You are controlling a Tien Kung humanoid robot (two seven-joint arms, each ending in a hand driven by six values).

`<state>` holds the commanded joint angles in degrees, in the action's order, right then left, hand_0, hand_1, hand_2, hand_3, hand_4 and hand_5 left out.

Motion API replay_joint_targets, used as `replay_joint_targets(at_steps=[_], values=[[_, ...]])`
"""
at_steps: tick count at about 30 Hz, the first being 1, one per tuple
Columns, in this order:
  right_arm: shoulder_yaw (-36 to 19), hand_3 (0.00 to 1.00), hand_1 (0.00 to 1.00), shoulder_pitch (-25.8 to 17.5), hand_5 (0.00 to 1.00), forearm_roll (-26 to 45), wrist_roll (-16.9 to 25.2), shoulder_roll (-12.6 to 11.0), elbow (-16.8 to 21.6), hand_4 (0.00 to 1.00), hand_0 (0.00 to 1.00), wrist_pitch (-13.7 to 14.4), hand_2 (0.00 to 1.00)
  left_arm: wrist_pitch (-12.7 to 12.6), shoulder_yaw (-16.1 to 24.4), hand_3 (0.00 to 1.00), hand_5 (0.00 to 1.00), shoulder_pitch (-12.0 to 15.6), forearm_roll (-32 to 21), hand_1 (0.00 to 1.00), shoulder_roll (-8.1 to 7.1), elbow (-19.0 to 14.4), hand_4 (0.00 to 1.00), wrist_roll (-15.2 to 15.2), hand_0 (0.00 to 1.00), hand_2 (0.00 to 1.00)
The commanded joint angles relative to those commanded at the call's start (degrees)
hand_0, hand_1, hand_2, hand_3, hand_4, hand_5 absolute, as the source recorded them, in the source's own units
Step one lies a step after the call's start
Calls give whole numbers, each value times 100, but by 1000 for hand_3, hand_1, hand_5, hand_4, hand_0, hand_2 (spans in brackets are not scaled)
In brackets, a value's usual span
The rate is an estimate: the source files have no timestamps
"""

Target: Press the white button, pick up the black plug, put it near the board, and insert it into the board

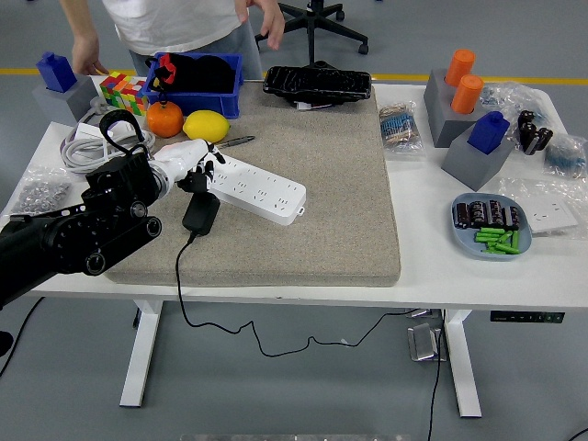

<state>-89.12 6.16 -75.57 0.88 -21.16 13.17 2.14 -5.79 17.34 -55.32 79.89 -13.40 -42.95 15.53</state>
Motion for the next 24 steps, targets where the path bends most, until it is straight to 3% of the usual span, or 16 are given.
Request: replay_joint_targets(at_steps=[11,24], values=[[109,585,612,50,363,39,0,-35,18,655,679,-3,581,18,-606,732,2,-282,-574,29,242,653,2,-18,158,91],[152,585,614,43,364,54,3,-42,41,655,680,-1,581,5,-1005,733,2,-408,-874,29,444,1028,2,-62,156,90]])
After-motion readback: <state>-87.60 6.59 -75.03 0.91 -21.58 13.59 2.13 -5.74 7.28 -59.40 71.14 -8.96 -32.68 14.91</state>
